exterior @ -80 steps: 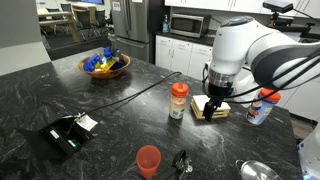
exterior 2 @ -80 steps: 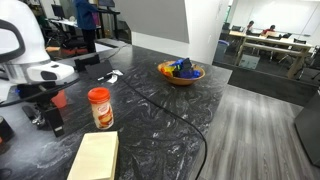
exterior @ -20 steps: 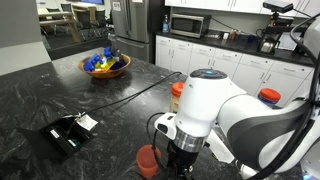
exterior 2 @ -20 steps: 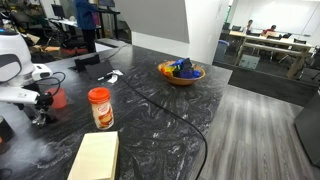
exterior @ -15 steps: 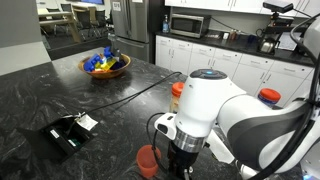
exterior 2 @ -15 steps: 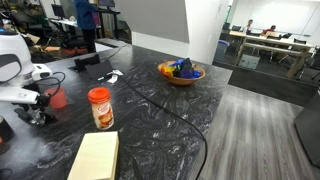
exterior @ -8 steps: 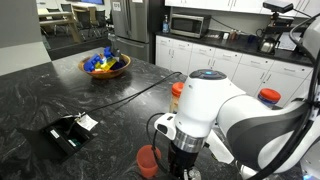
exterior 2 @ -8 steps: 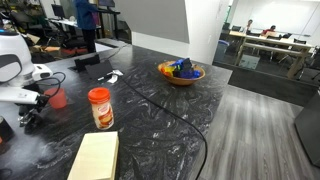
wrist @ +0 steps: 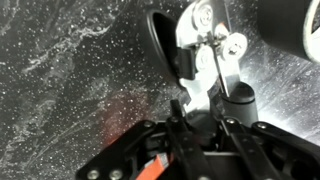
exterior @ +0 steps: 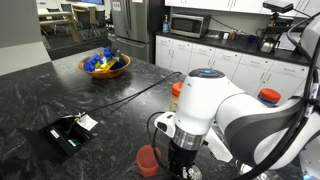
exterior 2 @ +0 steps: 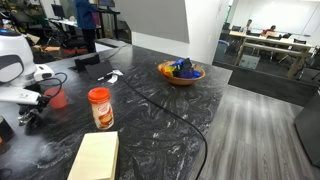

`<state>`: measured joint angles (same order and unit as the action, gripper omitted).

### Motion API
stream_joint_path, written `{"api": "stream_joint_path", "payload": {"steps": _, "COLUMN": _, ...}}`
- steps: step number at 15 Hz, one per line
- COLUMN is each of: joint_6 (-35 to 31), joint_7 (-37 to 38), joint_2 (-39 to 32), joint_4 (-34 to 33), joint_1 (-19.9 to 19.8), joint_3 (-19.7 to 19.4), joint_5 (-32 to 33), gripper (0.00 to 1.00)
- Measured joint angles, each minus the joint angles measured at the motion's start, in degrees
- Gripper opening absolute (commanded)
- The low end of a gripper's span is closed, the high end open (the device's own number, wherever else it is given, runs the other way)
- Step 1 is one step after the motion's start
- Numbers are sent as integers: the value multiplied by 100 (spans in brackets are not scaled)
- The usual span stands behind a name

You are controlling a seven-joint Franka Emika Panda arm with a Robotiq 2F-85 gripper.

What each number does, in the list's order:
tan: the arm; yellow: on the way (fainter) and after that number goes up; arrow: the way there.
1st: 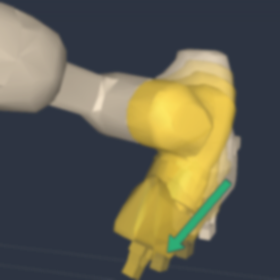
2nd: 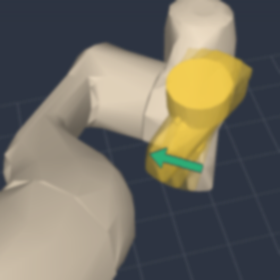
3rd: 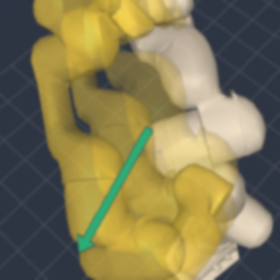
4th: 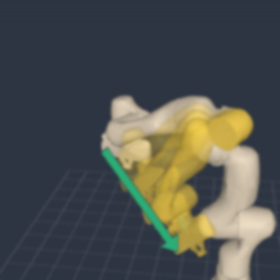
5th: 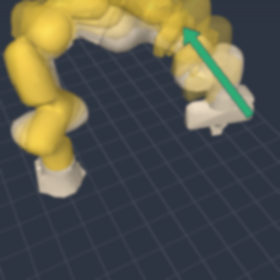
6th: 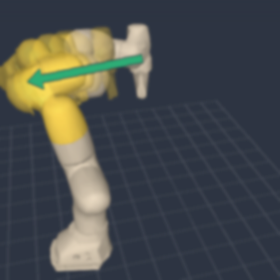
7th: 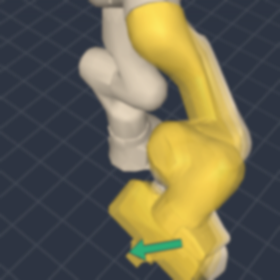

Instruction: Move the can opener on the counter

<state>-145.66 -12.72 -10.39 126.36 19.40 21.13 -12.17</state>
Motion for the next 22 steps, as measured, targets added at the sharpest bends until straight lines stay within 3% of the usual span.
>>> {"api": "stream_joint_path", "payload": {"steps": 7, "joint_6": -25, "joint_7": 41, "joint_2": 164, "joint_4": -7, "joint_1": -211, "joint_3": -43, "joint_5": -377, "gripper": 7}}
{"api": "stream_joint_path", "payload": {"steps": 15, "joint_6": -11, "joint_7": 279, "joint_2": 661, "joint_4": 56, "joint_1": -626, "joint_3": -466, "joint_5": -1200, "gripper": 7}}
{"api": "stream_joint_path", "payload": {"steps": 22, "joint_6": -13, "joint_7": 582, "joint_2": 705, "joint_4": 169, "joint_1": -644, "joint_3": -541, "joint_5": -1356, "gripper": 7}}
